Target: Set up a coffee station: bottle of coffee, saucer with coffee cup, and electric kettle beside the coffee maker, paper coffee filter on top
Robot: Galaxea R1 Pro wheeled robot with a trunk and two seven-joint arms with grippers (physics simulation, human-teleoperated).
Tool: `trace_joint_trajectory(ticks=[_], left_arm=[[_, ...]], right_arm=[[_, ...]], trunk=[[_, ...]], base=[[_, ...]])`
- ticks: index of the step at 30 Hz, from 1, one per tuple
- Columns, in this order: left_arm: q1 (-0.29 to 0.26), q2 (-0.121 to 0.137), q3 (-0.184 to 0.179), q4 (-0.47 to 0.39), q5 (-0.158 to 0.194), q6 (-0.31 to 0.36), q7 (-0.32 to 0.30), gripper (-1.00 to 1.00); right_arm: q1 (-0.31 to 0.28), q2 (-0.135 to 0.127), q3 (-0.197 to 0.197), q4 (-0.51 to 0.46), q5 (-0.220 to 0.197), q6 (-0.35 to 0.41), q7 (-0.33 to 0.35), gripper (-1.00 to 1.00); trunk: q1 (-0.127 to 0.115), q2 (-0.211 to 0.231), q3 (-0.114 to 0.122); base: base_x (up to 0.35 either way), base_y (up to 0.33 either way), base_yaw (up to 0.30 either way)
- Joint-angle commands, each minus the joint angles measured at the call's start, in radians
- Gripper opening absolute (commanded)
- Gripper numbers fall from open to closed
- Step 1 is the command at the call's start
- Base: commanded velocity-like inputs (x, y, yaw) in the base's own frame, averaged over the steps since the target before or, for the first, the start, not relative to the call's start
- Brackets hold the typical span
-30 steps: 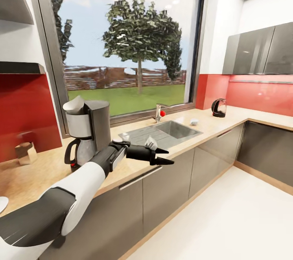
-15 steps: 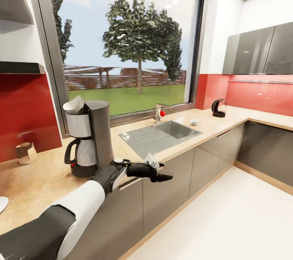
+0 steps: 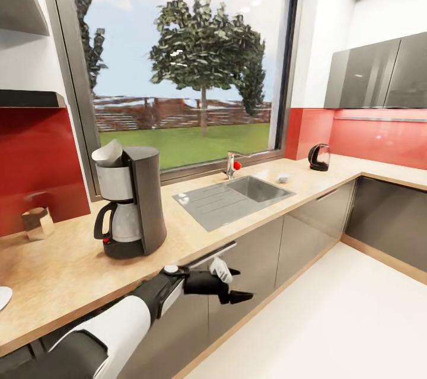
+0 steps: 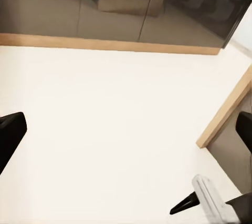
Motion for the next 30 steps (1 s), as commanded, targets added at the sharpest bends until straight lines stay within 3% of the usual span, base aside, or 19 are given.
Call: trace_joint_trajectory(ticks=[1, 3, 4, 11, 12, 13, 15, 16, 18, 19, 21, 22, 27, 30], left_arm=[[0.002, 0.0, -0.004, 0.016, 0.007, -0.021, -0.002, 1.0], [0.009, 0.0, -0.003, 0.085, 0.007, -0.084, -0.007, 1.0], [0.013, 0.0, 0.0, 0.178, 0.008, -0.136, -0.006, 1.0], [0.058, 0.0, 0.009, 0.257, 0.018, -0.157, 0.006, 1.0], [0.083, 0.0, 0.01, 0.266, 0.043, -0.167, 0.007, 1.0], [0.123, 0.03, 0.011, 0.27, 0.073, -0.181, 0.007, 1.0], [0.158, 0.05, 0.011, 0.272, 0.086, -0.188, 0.007, 1.0], [0.201, 0.067, 0.011, 0.273, 0.098, -0.194, 0.009, 1.0], [0.289, 0.084, 0.012, 0.274, 0.114, -0.201, 0.084, 1.0], [0.314, 0.084, 0.011, 0.274, 0.119, -0.203, 0.165, 1.0], [0.32, 0.079, 0.011, 0.274, 0.12, -0.203, 0.227, 1.0], [0.324, 0.057, 0.012, 0.273, 0.123, -0.203, 0.344, 1.0], [0.326, 0.027, 0.018, 0.274, 0.126, -0.203, 0.46, 1.0], [0.328, 0.024, 0.021, 0.274, 0.127, -0.203, 0.475, 1.0]], right_arm=[[-0.001, -0.001, 0.004, 0.0, 0.004, -0.003, -0.001, 1.0], [-0.001, -0.001, 0.004, 0.0, 0.004, -0.003, -0.001, 1.0], [-0.001, -0.001, 0.004, 0.0, 0.004, -0.003, 0.0, 1.0], [-0.001, -0.001, 0.004, 0.0, 0.004, -0.003, 0.0, 1.0], [-0.001, -0.001, 0.004, 0.0, 0.004, -0.003, 0.0, 1.0], [-0.001, -0.001, 0.003, 0.0, 0.004, -0.003, 0.0, 1.0], [-0.001, -0.001, 0.003, 0.0, 0.003, -0.004, 0.0, 1.0], [-0.001, -0.001, 0.003, 0.0, 0.002, -0.004, 0.0, 1.0], [-0.001, -0.003, 0.003, -0.001, 0.001, -0.003, 0.001, 1.0], [-0.001, -0.004, 0.003, -0.002, 0.001, -0.004, 0.002, 1.0], [-0.001, -0.004, 0.003, -0.003, 0.001, -0.004, 0.002, 1.0], [-0.001, -0.004, 0.003, -0.004, 0.0, -0.004, 0.003, 1.0], [-0.001, -0.004, 0.003, -0.004, 0.0, -0.004, 0.003, 1.0], [-0.001, -0.004, 0.003, -0.004, 0.0, -0.004, 0.003, 1.0]], trunk=[[0.0, -0.001, -0.001], [0.0, -0.001, -0.001], [0.0, -0.001, -0.001], [0.0, -0.001, -0.001], [0.0, -0.001, -0.001], [0.0, -0.001, -0.001], [0.0, -0.001, -0.001], [0.0, -0.001, -0.001], [0.0, -0.001, -0.001], [0.0, -0.001, -0.001], [0.0, -0.001, -0.001], [0.0, -0.001, -0.001], [0.0, -0.001, -0.001], [0.0, -0.001, -0.001]], base=[[0.0, 0.0, 0.0], [0.0, 0.0, 0.0], [0.0, 0.0, 0.0], [0.0, 0.0, 0.0], [0.0, 0.0, 0.0], [0.0, 0.0, 0.0], [0.0, 0.0, 0.0], [0.0, 0.0, 0.0], [0.0, 0.0, 0.0], [0.0, 0.0, 0.0], [0.0, 0.0, 0.0], [0.0, 0.0, 0.0], [0.0, 0.0, 0.0], [0.0, 0.0, 0.0]])
